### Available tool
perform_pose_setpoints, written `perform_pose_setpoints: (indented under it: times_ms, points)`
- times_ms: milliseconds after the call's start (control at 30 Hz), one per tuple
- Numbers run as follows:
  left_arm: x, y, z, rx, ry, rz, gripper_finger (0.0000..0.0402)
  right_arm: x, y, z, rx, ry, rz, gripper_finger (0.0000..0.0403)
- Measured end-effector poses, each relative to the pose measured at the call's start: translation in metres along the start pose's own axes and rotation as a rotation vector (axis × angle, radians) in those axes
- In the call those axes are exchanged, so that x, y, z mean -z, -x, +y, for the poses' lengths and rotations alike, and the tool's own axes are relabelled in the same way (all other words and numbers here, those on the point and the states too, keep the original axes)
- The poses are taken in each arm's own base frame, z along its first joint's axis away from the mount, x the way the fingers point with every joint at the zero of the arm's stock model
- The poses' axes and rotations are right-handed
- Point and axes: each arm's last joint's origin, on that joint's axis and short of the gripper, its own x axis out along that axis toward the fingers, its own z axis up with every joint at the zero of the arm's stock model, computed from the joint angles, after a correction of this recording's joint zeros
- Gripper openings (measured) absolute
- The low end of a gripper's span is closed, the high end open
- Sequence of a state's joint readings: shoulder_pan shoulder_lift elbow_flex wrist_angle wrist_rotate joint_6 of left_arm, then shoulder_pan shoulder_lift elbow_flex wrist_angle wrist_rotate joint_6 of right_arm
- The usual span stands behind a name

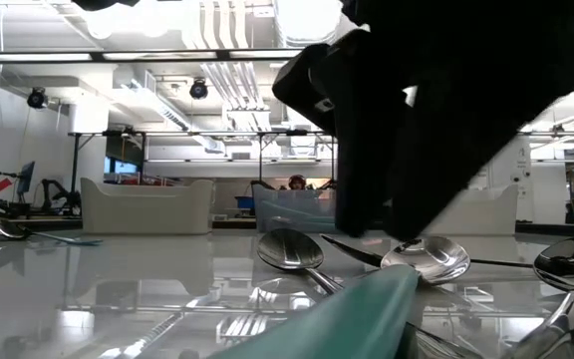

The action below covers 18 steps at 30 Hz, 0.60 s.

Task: Sort silverware by color (type)
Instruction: Put the green spoon into the black bin

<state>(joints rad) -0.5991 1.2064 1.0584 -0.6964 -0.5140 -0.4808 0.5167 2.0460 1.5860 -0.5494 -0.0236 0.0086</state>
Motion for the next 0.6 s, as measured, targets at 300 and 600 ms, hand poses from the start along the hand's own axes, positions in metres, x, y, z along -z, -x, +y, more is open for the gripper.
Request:
perform_pose_setpoints:
  times_ms: [300,600]
  points:
    - [0.0,0.0,0.0,-0.001,-0.007,-0.001,0.0038,0.002,-0.001,0.0,-0.028,0.101,0.005,0.014]
    - [0.0,0.0,0.0,-0.002,-0.01,-0.001,0.0038,0.014,-0.009,-0.004,-0.026,0.095,0.046,0.0113]
